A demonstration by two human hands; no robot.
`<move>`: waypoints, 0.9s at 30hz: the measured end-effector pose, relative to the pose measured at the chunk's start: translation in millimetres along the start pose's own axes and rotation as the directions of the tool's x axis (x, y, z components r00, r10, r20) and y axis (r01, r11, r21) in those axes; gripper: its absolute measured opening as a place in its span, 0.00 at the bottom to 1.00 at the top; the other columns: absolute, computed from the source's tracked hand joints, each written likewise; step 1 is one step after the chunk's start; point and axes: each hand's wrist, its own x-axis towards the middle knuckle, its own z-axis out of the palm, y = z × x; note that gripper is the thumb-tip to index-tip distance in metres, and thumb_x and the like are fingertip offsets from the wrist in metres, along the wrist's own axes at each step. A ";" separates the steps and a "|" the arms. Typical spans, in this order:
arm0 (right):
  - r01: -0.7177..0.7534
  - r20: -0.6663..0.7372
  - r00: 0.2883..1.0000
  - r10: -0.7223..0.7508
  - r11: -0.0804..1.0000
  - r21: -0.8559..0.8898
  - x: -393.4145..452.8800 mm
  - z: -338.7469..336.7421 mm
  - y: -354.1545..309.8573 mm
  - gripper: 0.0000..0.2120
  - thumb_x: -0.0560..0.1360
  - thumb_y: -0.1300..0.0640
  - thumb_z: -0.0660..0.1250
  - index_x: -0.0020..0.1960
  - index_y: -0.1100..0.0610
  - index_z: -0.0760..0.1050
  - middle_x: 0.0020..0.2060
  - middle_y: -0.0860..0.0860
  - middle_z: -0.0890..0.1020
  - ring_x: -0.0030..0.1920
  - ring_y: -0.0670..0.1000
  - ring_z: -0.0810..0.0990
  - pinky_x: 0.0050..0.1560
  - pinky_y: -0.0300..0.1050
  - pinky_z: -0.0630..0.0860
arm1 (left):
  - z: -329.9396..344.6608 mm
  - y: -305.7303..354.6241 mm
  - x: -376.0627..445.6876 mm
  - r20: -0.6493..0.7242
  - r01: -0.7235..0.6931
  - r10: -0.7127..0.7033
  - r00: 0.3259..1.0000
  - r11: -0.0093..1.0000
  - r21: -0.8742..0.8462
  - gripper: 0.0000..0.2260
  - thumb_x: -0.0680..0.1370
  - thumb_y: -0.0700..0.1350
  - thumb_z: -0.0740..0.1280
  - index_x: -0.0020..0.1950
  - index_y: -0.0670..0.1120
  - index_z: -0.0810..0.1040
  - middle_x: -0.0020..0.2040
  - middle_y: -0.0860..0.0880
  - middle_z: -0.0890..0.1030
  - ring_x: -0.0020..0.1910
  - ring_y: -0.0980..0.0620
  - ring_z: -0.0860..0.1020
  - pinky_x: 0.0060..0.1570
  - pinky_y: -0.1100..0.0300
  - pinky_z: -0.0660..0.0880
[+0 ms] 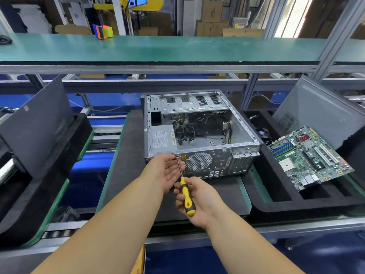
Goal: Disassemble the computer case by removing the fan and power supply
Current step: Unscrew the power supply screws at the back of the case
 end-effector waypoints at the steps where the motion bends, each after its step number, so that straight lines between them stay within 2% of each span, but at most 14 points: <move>1: 0.009 -0.003 1.000 -0.009 1.000 -0.001 0.7 0.2 1.6 0.13 0.80 0.54 0.63 0.53 0.64 0.78 0.33 0.56 0.80 0.27 0.47 0.74 0.29 0.39 0.74 | 0.5 -0.2 -0.2 -0.002 -0.003 0.003 1.000 1.000 -0.003 0.10 0.77 0.41 0.64 0.47 0.36 0.81 0.37 0.43 0.85 0.31 0.51 0.84 0.27 0.63 0.78; 4: 0.040 -0.017 0.999 -0.040 0.999 -0.016 1.9 0.2 6.3 0.12 0.79 0.53 0.67 0.51 0.63 0.80 0.33 0.55 0.80 0.27 0.47 0.76 0.29 0.40 0.75 | 1.0 -0.9 -0.3 -0.010 -0.012 0.012 1.000 1.000 0.000 0.09 0.76 0.38 0.62 0.47 0.36 0.80 0.36 0.43 0.85 0.30 0.51 0.84 0.25 0.64 0.77; 9: 0.055 -0.084 0.995 -0.059 0.997 -0.055 3.2 2.2 8.1 0.11 0.76 0.53 0.72 0.43 0.61 0.79 0.28 0.51 0.78 0.25 0.46 0.74 0.27 0.39 0.73 | 2.5 -1.9 -0.3 -0.033 -0.032 0.033 0.999 0.999 0.035 0.07 0.75 0.37 0.63 0.46 0.37 0.80 0.35 0.45 0.85 0.29 0.53 0.83 0.24 0.65 0.75; 13: 0.030 -0.142 0.989 -0.047 0.992 -0.119 4.9 3.2 8.1 0.09 0.73 0.55 0.75 0.48 0.58 0.78 0.28 0.50 0.77 0.25 0.46 0.74 0.27 0.39 0.73 | 2.6 -1.9 0.3 -0.036 -0.051 0.054 0.998 0.996 0.069 0.05 0.76 0.39 0.65 0.46 0.39 0.80 0.35 0.46 0.85 0.30 0.53 0.83 0.27 0.64 0.76; 16: 0.020 -0.160 0.986 -0.042 0.991 -0.133 4.9 4.8 7.9 0.09 0.71 0.56 0.76 0.47 0.58 0.79 0.27 0.50 0.78 0.24 0.46 0.75 0.28 0.40 0.73 | 3.8 -2.7 0.1 -0.032 -0.065 0.068 0.997 0.995 0.078 0.04 0.76 0.39 0.66 0.46 0.39 0.79 0.32 0.47 0.84 0.29 0.54 0.83 0.26 0.65 0.76; 19: -0.019 -0.129 0.992 0.006 0.995 -0.099 2.1 6.5 4.8 0.09 0.74 0.53 0.73 0.43 0.59 0.78 0.29 0.51 0.77 0.25 0.46 0.73 0.29 0.39 0.72 | 4.7 -2.4 -0.1 -0.043 -0.062 0.066 0.997 0.994 0.092 0.05 0.77 0.40 0.66 0.46 0.40 0.79 0.32 0.48 0.85 0.30 0.54 0.83 0.27 0.65 0.76; 23: -0.055 -0.070 0.996 0.052 0.998 -0.036 -3.2 4.8 -3.1 0.14 0.77 0.54 0.62 0.45 0.64 0.79 0.31 0.54 0.77 0.28 0.48 0.72 0.30 0.40 0.71 | 5.5 -2.2 -0.1 -0.072 -0.057 0.063 0.995 0.995 0.081 0.06 0.77 0.40 0.64 0.45 0.40 0.80 0.34 0.48 0.85 0.31 0.54 0.83 0.34 0.63 0.77; 27: -0.023 -0.082 0.996 0.019 0.998 -0.053 -3.1 2.6 -1.9 0.13 0.79 0.55 0.62 0.47 0.64 0.80 0.31 0.54 0.79 0.29 0.49 0.74 0.32 0.41 0.72 | 6.3 -2.7 -1.2 -0.086 -0.062 0.068 0.994 0.996 0.069 0.07 0.76 0.39 0.63 0.46 0.39 0.80 0.35 0.47 0.85 0.31 0.54 0.83 0.34 0.62 0.76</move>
